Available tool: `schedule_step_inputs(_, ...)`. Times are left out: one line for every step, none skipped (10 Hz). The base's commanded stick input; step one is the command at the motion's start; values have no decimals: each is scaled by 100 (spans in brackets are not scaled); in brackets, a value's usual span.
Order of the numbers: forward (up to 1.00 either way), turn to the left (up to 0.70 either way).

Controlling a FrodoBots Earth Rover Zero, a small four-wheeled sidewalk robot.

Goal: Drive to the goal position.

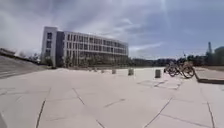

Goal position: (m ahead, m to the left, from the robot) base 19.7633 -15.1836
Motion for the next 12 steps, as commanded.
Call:
schedule_step_inputs(50, -22)
schedule_step_inputs(50, -23)
schedule_step_inputs(50, -22)
schedule_step_inputs(50, -22)
schedule_step_inputs(50, -22)
schedule_step_inputs(50, -22)
schedule_step_inputs(50, -22)
schedule_step_inputs(50, -21)
schedule_step_inputs(50, -20)
schedule_step_inputs(50, -20)
schedule_step_inputs(50, -18)
schedule_step_inputs(50, -11)
